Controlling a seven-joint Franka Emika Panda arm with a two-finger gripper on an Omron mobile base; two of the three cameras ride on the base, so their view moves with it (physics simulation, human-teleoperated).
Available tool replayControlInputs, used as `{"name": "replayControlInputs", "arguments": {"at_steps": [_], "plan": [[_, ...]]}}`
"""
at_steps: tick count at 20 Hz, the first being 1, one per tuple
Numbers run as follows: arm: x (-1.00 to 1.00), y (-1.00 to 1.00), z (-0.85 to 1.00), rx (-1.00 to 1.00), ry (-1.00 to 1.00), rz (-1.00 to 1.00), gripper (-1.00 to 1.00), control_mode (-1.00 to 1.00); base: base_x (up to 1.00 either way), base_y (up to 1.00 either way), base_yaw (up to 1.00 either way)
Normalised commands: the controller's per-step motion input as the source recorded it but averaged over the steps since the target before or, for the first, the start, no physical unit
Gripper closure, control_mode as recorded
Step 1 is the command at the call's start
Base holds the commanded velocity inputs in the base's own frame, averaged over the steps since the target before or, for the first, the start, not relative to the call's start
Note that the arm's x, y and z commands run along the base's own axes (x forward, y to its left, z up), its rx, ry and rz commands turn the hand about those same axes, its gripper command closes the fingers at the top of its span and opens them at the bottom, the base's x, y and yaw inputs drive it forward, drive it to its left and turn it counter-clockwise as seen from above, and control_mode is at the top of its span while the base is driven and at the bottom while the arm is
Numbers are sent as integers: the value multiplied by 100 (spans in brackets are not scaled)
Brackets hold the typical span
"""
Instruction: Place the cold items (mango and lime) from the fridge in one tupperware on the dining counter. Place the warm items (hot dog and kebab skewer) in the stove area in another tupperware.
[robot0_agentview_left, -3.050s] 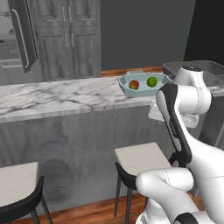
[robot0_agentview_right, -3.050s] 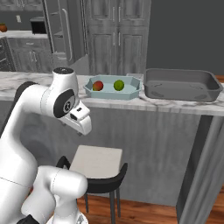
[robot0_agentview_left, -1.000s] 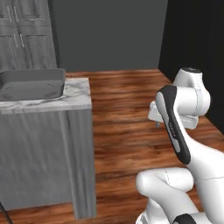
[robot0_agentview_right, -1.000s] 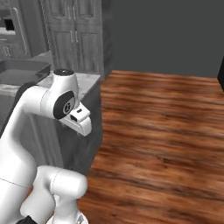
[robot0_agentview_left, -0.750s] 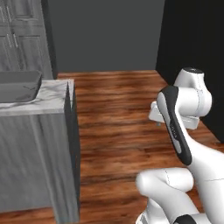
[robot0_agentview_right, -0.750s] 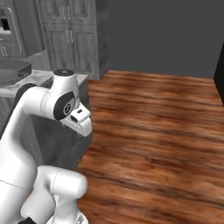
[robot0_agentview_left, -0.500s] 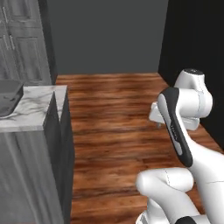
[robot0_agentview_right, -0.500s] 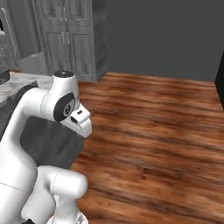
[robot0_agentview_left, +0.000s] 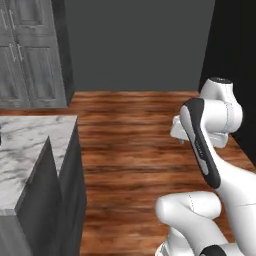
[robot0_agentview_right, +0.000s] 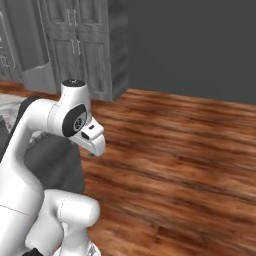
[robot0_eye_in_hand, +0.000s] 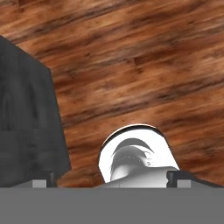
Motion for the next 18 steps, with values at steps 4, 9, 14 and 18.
{"name": "replayControlInputs", "arguments": {"at_steps": [4, 9, 14, 18], "plan": [[0, 0, 0, 0, 0, 0, -100, 100, 100, -46, 22], [0, 0, 0, 0, 0, 0, -100, 100, 100, -70, 30], [0, 0, 0, 0, 0, 0, -100, 100, 100, -94, 38], [0, 0, 0, 0, 0, 0, -100, 100, 100, -92, 42]]}}
